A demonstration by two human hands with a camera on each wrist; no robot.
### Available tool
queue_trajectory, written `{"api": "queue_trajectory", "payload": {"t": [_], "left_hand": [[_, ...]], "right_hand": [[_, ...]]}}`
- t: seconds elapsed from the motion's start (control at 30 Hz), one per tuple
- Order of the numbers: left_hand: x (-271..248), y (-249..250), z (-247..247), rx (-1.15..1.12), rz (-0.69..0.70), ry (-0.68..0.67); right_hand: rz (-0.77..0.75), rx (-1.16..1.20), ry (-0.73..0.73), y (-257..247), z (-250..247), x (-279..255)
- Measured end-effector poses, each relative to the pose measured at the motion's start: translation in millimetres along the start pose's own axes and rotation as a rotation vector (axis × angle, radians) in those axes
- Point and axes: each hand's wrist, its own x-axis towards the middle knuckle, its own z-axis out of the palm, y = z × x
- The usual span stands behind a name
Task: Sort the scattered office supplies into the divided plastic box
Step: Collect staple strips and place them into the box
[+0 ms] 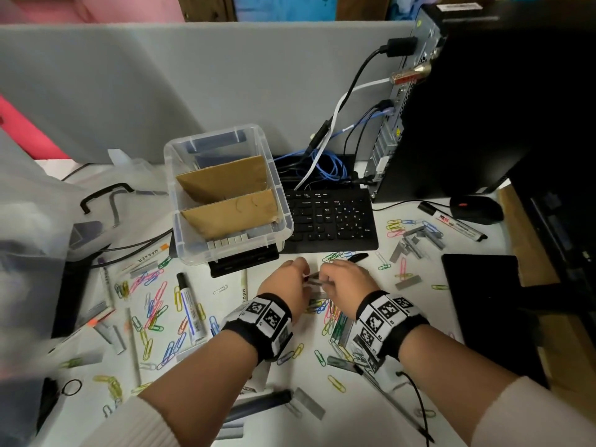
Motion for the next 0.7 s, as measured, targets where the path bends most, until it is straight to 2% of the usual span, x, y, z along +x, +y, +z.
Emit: {"api": "queue_trajectory", "payload": {"t": [0.17, 0.47, 0.57, 0.7], "left_hand": [[0.5, 5.6, 2.6, 0.103, 0.028, -0.028], [4.3, 12.4, 9.6, 0.298, 0.08, -0.09], [1.5, 15.2, 6.0, 0.229, 0.098, -0.029], [-6.3, 20.3, -6.2, -0.017, 0.075, 0.141]], "right_hand": [[0.112, 0.141, 0.094, 11.2, -9.2, -1.8], [0.183, 0.426, 0.172, 26.2, -18.4, -11.2], [0.201, 0.456, 0.211, 28.5, -21.4, -15.3], [0.176, 0.61, 0.237, 25.9, -28.2, -20.0]]}}
